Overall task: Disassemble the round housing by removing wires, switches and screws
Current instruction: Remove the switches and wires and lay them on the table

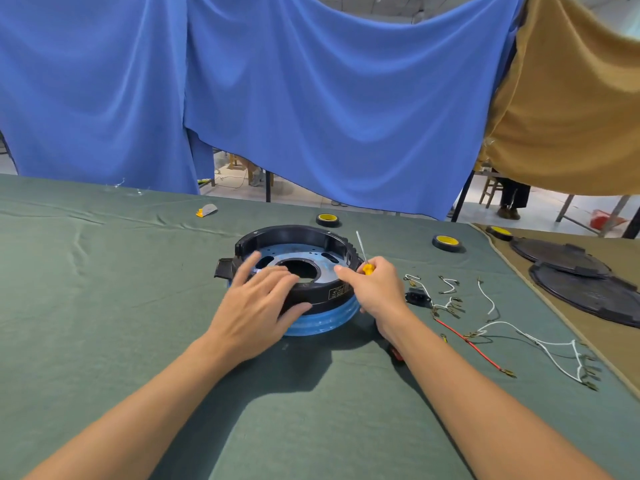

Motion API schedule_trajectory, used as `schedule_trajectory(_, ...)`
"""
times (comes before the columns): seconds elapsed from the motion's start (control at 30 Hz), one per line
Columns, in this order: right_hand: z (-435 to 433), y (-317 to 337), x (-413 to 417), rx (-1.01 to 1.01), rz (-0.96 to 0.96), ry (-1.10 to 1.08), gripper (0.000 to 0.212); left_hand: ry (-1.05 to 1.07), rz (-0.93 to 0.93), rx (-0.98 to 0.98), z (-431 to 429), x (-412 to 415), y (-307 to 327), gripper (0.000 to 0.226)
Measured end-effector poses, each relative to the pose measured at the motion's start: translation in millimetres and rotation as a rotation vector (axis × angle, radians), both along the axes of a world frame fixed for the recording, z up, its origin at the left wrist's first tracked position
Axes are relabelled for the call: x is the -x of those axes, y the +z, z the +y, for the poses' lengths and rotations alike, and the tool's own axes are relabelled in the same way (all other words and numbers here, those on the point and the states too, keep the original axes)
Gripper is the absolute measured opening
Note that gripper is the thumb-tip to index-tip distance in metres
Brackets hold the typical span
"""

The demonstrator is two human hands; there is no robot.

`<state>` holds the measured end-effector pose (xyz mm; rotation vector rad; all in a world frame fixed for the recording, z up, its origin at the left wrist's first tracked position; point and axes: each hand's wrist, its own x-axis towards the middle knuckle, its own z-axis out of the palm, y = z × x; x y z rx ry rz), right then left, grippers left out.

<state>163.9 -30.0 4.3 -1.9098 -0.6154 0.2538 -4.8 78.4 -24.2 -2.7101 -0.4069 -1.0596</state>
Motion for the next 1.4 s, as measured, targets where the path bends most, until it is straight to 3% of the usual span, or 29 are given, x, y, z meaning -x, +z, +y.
schedule_trajectory(0.17,-6,2,1,-0.076,0.027,-0.033,0.037,-0.017,0.082,0.166,-9,-17,14,0.033)
schedule_trajectory(0.37,-26,11,-6,-0.200,0.092,-0.110,0.035,0.011,-0.137,0.249,-17,-33,35,0.032)
schedule_trajectory(0.53,-32,33,0,-0.292,0.255,0.009,0.043,0.084,-0.382,0.531,-20,-53,80,0.030)
schedule_trajectory(0.67,-28,72,7,-0.495,0.508,0.235,0.020,0.085,-0.453,0.686,-21,-58,106,0.036)
schedule_trajectory(0.77,-22,103,10,-0.598,0.550,0.282,0.005,0.078,-0.509,0.759,-20,-56,119,0.043)
schedule_trajectory(0.9,-8,138,13,-0.517,0.425,0.272,0.011,0.009,-0.515,0.944,-18,-42,138,0.064)
schedule_trajectory(1.07,8,158,15,-0.463,0.343,0.281,0.014,0.004,-0.452,1.024,-10,-31,153,0.048)
schedule_trajectory(1.17,12,157,13,-0.393,0.255,0.348,0.013,0.024,-0.549,1.086,-6,-26,156,0.055)
schedule_trajectory(1.23,13,151,7,-0.333,0.147,0.349,0.014,-0.001,-0.644,1.232,2,-22,154,0.058)
schedule_trajectory(1.4,9,128,-23,-0.211,-0.149,0.111,0.013,-0.078,-0.850,1.585,26,-24,145,0.045)
